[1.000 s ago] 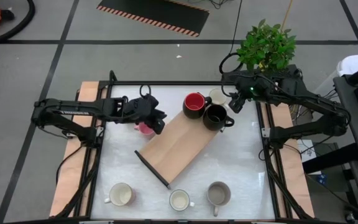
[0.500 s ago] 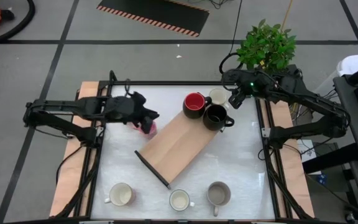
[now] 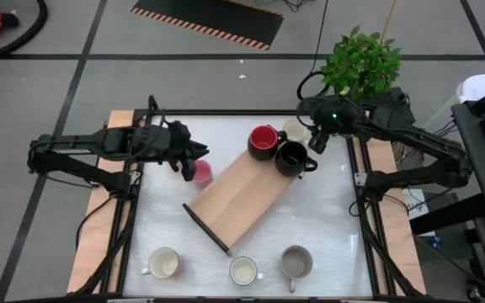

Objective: Place coffee mugs
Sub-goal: Put the white mug on top of the shelf

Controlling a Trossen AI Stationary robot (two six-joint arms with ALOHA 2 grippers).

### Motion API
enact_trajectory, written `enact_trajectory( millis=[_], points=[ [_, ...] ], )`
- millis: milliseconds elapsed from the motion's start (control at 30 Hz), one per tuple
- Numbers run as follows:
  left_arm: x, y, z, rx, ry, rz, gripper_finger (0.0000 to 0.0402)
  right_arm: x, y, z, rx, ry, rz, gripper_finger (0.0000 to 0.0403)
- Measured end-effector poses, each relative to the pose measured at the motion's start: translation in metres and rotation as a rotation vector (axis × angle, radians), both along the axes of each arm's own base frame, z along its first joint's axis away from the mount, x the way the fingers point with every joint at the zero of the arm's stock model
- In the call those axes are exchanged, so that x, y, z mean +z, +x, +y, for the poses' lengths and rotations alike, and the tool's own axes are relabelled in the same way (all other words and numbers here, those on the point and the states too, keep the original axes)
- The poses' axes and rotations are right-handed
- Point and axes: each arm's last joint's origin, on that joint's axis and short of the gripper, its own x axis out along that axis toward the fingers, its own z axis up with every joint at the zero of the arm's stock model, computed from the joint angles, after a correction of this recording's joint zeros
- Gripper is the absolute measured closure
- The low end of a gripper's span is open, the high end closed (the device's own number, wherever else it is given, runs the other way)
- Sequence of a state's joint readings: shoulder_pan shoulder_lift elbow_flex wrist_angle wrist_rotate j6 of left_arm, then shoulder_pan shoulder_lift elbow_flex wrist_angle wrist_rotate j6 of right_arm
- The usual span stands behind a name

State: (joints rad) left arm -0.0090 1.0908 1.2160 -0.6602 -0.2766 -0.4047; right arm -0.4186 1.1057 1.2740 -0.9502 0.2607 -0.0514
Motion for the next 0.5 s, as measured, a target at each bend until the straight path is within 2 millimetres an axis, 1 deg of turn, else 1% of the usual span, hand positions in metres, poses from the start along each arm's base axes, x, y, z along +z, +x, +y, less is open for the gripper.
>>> enact_trajectory(
  millis=[100, 200, 367, 500],
  points=[
    [0.0, 0.0, 0.0, 0.022, -0.05, -0.018, 0.0323, -0.01, 0.004, -0.002, 0.012, -0.01, -0.003, 0.0236],
    [0.0, 0.0, -0.002, 0.036, -0.09, -0.029, 0.0323, -0.015, 0.007, -0.007, 0.031, -0.049, -0.012, 0.0241],
    [0.0, 0.0, -0.003, 0.033, -0.085, -0.022, 0.0323, -0.022, 0.007, -0.021, 0.039, -0.113, -0.023, 0.0243],
    [-0.001, 0.001, 0.001, 0.088, -0.075, -0.025, 0.0323, -0.03, 0.005, -0.032, 0.102, -0.105, -0.044, 0.0243]
  ],
)
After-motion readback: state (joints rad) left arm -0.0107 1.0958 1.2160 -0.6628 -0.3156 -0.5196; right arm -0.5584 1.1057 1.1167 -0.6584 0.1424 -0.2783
